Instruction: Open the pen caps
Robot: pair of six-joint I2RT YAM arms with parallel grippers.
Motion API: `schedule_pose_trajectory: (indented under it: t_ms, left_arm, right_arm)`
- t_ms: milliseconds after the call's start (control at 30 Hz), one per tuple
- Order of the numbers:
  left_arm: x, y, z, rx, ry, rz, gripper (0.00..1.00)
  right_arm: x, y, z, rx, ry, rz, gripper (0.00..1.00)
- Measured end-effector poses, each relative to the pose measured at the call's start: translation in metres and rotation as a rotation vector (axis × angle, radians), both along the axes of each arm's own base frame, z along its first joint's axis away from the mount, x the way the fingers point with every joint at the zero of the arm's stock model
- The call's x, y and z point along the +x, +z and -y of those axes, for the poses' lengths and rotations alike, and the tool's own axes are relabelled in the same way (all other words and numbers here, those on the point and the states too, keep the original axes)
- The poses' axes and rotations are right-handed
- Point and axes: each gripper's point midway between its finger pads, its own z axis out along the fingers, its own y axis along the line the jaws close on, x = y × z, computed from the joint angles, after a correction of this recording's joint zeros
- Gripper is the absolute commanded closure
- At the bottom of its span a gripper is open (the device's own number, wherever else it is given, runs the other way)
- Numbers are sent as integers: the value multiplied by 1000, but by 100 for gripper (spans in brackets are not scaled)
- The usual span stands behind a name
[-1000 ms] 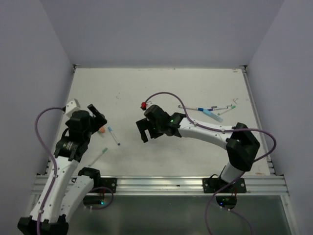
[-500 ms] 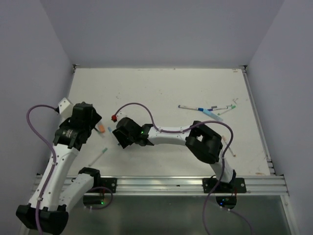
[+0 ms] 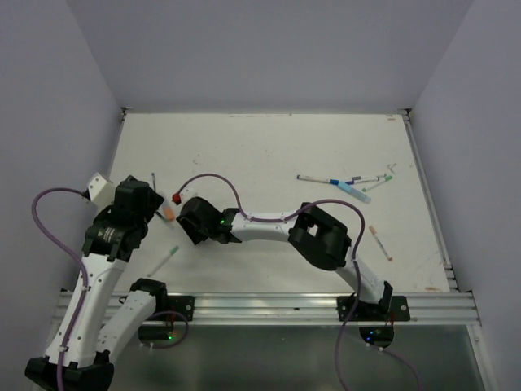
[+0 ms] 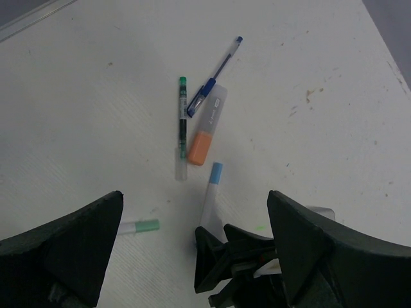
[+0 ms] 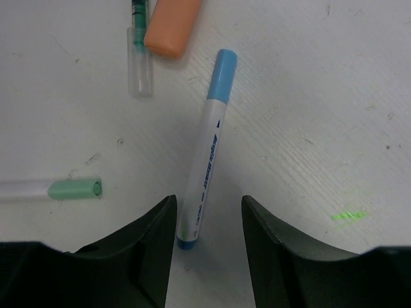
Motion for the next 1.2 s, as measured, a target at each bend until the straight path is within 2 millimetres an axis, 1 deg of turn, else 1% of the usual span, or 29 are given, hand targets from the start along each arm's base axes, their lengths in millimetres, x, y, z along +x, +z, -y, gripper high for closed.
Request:
schedule_pose_trajectory:
  t_ms: [100, 133, 167, 200, 267, 367, 400, 433, 533, 633, 667, 800, 900, 933, 1033, 1100, 1200]
  left_arm:
    - [-1, -2, -1, 0, 8, -11, 2]
    - [-1, -3, -1, -1, 10, -15, 2]
    - [-2, -4, -1, -4, 13, -17, 2]
    - [-2, -4, -1, -4, 14, -20, 2]
    - [-3, -4, -1, -4, 14, -22, 2]
    - [-3, -6, -1, -4, 15, -25, 2]
    - [-3, -7, -1, -4, 15, -28, 2]
    - [-3, -8, -1, -4, 15, -33, 2]
    - [-1, -14, 1, -3, 5, -57, 4]
    - [7, -24, 10, 2, -73, -89, 4]
    - [11, -28, 15, 0, -113, -97, 7]
    - [28, -48, 43, -32, -298, -119, 11]
    - [39, -60, 72, -97, -458, -87, 16]
    - [42, -63, 85, -133, -524, -68, 20]
    - [48, -72, 120, -230, -697, -5, 25]
    - [50, -76, 141, -300, -793, 29, 26]
    - [50, -80, 165, -398, -898, 62, 33]
  right_arm:
    - [3, -6, -5, -5, -1, 1, 55]
    - [4, -8, -8, -6, -1, 1, 59]
    - [5, -8, -9, -5, -4, 6, 60]
    - [6, -8, -10, -5, -5, 7, 64]
    - [5, -9, -9, -12, -7, 7, 67]
    - [5, -10, -8, -20, -11, 9, 81]
    - [6, -11, -6, -22, -15, 13, 93]
    - [6, -11, -6, -20, -15, 17, 100]
    - [2, -10, 4, -17, -23, 20, 100]
    - [-6, -10, 29, -25, -36, 10, 100]
    - [-10, -11, 41, -30, -43, -1, 100]
    - [-23, -9, 90, -24, -83, -40, 100]
    - [-28, -3, 119, -1, -113, -66, 100]
    - [-29, 3, 127, 13, -124, -69, 100]
    - [-31, 24, 142, 81, -147, -69, 100]
    - [-34, 41, 146, 135, -150, -64, 100]
    - [-35, 68, 147, 214, -152, -44, 100]
